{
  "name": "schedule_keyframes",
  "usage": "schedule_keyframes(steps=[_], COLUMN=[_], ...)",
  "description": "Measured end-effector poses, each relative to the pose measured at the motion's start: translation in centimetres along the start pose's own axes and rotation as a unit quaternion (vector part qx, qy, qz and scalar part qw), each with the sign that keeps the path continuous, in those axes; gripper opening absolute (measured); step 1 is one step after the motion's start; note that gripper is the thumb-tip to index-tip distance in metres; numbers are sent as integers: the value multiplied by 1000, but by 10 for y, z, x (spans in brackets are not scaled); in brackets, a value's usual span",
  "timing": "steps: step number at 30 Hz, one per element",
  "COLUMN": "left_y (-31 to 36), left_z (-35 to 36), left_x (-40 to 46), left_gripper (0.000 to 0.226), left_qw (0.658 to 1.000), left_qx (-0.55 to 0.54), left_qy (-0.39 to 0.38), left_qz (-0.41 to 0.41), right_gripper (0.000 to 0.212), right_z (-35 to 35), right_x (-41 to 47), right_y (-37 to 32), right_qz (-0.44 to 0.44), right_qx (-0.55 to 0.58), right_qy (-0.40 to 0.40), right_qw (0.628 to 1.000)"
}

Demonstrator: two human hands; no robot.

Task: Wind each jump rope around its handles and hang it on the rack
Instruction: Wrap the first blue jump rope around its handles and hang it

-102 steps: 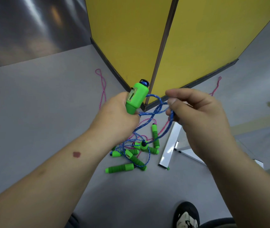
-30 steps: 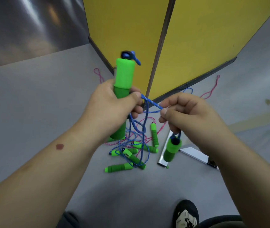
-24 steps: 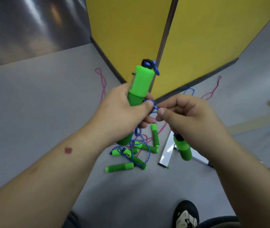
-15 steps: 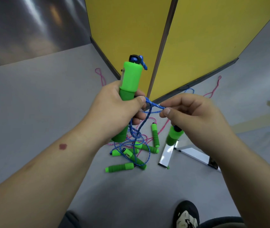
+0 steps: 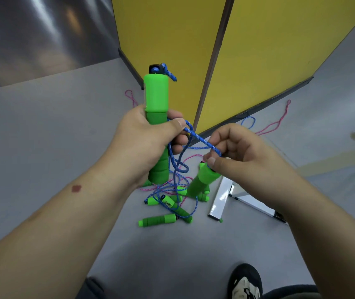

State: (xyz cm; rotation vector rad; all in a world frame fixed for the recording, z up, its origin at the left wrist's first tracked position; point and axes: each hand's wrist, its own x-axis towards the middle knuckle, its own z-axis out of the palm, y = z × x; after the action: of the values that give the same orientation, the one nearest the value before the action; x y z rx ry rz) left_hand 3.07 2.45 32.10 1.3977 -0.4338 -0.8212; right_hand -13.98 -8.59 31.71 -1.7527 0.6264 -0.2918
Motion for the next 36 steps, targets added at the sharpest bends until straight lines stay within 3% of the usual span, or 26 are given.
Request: schedule_keyframes(steps=[3, 6, 9, 17, 23, 27, 32, 36], left_y=[-1, -2, 1, 1, 3, 0, -3, -6], left_z=[-1, -4, -6, -1, -1, -1, -2, 1], left_x=[1, 3, 3, -3, -7, -6, -5, -5], left_gripper=[7, 8, 8, 4, 20, 34, 38, 39], left_qw=[1000, 1000, 999, 999, 994, 987, 980, 988], left_qx=[-7, -23, -27, 21, 12, -19, -74, -28], left_qy=[11, 19, 26, -26, -86, -125, -141, -118], left_qz=[1, -1, 2, -32, -71, -96, -118, -96], right_gripper=[29, 16, 31, 23, 16, 25, 14, 4], right_z=[-1, -2, -2, 0, 2, 3, 2, 3], right_x=[1, 0, -3, -8, -3, -3, -4, -4], right_y=[5, 5, 0, -16, -7, -6, -5, -8], right_qz=[12, 31, 60, 109, 88, 71, 55, 35], right_qx=[-45, -63, -128, -18, -185, -247, -175, -97], right_qy=[-30, -43, -86, -86, -89, -66, 1, 19], right_qw=[998, 997, 986, 990, 975, 964, 983, 994])
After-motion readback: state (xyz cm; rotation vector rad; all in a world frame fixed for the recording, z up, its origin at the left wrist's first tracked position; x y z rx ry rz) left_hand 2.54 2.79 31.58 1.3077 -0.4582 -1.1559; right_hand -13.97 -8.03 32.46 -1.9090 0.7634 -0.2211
